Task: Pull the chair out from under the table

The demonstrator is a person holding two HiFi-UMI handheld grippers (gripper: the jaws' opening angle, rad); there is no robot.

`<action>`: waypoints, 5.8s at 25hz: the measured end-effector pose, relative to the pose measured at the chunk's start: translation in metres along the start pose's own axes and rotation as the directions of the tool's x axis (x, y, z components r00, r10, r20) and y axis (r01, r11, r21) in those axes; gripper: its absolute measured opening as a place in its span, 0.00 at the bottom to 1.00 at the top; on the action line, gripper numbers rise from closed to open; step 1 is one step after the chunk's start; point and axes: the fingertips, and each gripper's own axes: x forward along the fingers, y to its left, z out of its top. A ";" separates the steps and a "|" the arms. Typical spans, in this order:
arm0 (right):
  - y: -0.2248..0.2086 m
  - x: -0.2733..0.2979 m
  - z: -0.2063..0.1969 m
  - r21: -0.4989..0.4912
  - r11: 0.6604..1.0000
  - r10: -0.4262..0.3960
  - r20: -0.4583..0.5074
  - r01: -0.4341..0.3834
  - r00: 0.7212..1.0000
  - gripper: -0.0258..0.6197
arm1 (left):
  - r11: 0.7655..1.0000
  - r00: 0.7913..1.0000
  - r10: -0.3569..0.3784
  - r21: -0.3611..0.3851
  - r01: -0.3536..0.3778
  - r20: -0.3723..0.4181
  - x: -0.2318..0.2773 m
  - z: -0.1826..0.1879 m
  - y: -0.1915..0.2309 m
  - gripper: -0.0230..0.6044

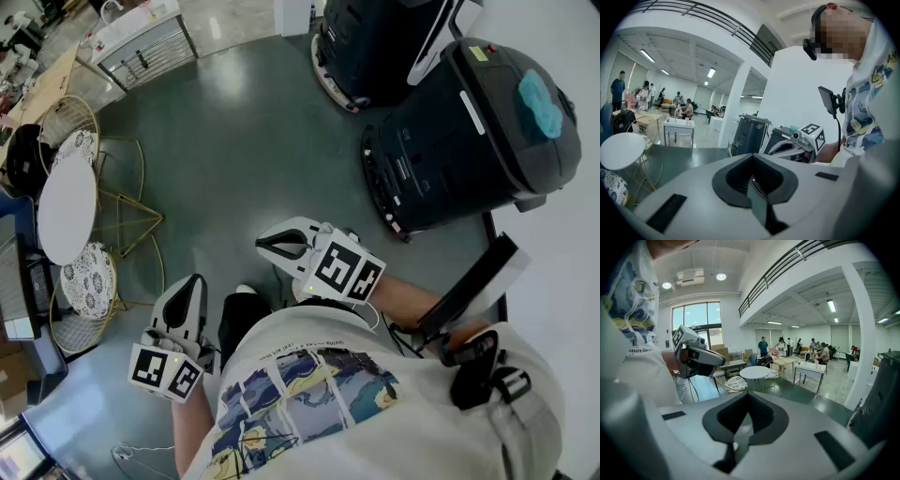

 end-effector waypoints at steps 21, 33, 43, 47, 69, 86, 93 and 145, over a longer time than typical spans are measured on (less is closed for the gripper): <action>-0.162 0.243 0.147 -0.022 0.996 0.088 -0.059 -0.090 0.994 0.06 | 0.996 0.999 -0.045 0.082 0.043 0.024 0.066 0.123 0.291 0.05; -0.329 0.413 0.213 -0.101 0.962 0.245 -0.091 -0.254 0.965 0.18 | 0.979 0.977 0.200 -0.058 -0.195 0.078 0.121 0.184 0.480 0.05; -0.480 0.567 0.290 -0.194 0.864 0.437 -0.171 -0.465 0.883 0.20 | 0.900 0.895 0.431 -0.130 -0.416 0.117 0.188 0.277 0.631 0.05; -0.503 0.643 0.300 -0.178 0.834 0.483 -0.218 -0.522 0.848 0.23 | 0.859 0.857 0.500 -0.198 -0.472 0.126 0.177 0.282 0.685 0.05; -0.625 1.102 0.363 -0.032 0.816 0.488 -0.498 -0.577 0.717 0.29 | 0.446 0.491 0.871 -0.424 -0.788 0.004 0.099 0.317 0.932 0.06; -0.616 1.287 0.247 0.123 0.823 0.510 -0.587 -0.554 0.628 0.23 | 0.063 0.164 0.976 -0.543 -0.837 -0.140 0.121 0.276 0.955 0.06; -0.619 1.288 0.253 0.173 0.882 0.456 -0.548 -0.438 0.702 0.15 | 0.017 0.126 0.975 -0.507 -0.862 -0.182 0.107 0.281 0.951 0.06; -0.634 1.238 0.311 -0.073 0.977 0.140 -0.476 -0.198 0.868 0.18 | 0.238 0.316 0.946 -0.523 -0.818 -0.064 -0.111 0.188 0.879 0.06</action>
